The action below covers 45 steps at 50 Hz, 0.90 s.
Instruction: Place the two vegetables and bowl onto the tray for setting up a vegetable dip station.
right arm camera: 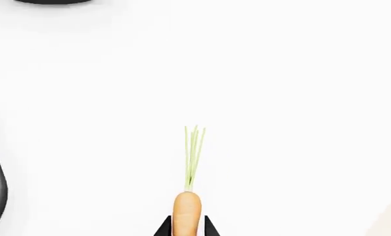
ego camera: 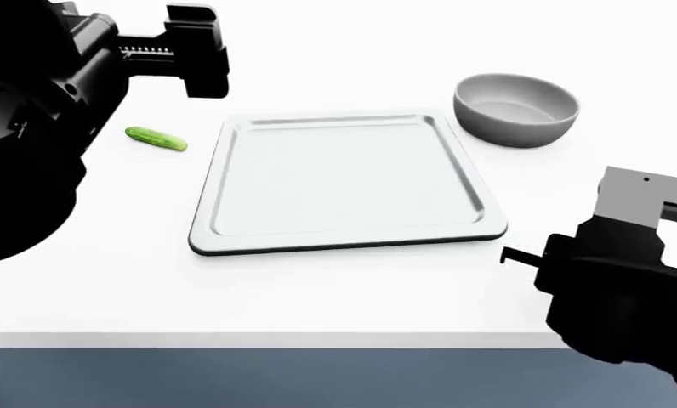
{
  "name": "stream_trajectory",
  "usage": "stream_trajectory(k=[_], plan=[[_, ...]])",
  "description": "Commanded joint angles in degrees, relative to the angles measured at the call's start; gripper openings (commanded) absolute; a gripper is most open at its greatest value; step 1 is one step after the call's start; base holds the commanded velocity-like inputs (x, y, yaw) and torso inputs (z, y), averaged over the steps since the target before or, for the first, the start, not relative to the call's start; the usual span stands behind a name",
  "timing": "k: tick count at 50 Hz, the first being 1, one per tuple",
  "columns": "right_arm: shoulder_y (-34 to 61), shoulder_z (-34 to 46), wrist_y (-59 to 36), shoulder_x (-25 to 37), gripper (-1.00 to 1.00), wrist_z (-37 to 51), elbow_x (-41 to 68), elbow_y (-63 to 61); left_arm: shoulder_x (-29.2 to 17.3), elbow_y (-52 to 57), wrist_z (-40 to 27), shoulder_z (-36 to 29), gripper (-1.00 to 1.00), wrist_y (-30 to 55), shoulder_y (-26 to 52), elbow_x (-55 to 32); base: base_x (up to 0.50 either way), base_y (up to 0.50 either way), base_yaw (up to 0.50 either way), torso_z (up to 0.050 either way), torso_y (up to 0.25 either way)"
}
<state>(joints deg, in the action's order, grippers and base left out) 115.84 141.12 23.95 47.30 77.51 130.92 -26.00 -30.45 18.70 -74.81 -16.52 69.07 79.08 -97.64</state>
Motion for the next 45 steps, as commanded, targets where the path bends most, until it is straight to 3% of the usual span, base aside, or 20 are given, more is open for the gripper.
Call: stream_trajectory(k=[1, 11, 20, 28, 35, 45], plan=[[9.1, -1.3, -4.3, 2.4, -1.0, 1.5, -1.9, -5.1, -0.3, -0.1, 0.0, -0.3, 1.0, -0.4, 0.2, -0.1, 0.0, 0.0, 0.0, 0.0, 0.0], [18.7, -5.9, -14.4, 3.1, -1.0, -2.1, -1.0, -6.9, -0.6, -0.1, 0.5, -0.5, 1.0, -0.8, -0.1, 0.3, 0.0, 0.0, 0.0, 0.0, 0.0], [18.7, -19.9, -30.1, 4.3, -1.0, -6.0, -3.6, -3.0, -0.9, -0.2, 0.4, -0.6, 1.0, -1.2, 0.0, 0.0, 0.0, 0.0, 0.0, 0.0, 0.0], [18.0, -26.3, -35.8, 3.2, -1.0, -11.3, -1.4, 1.3, -1.1, -0.2, 0.2, -0.9, 1.0, -1.4, 0.3, -0.2, 0.0, 0.0, 0.0, 0.0, 0.0], [16.6, -30.1, -40.9, -0.3, -1.0, -22.0, -2.2, 6.8, -1.2, -0.2, 0.2, -1.1, 1.0, -1.6, 0.2, -0.2, 0.0, 0.0, 0.0, 0.0, 0.0], [11.2, -31.6, -43.3, -9.9, -1.0, -35.9, -4.4, 18.8, -1.4, -0.2, 0.6, -1.4, 1.0, -1.9, 0.4, 0.0, 0.0, 0.0, 0.0, 0.0, 0.0]])
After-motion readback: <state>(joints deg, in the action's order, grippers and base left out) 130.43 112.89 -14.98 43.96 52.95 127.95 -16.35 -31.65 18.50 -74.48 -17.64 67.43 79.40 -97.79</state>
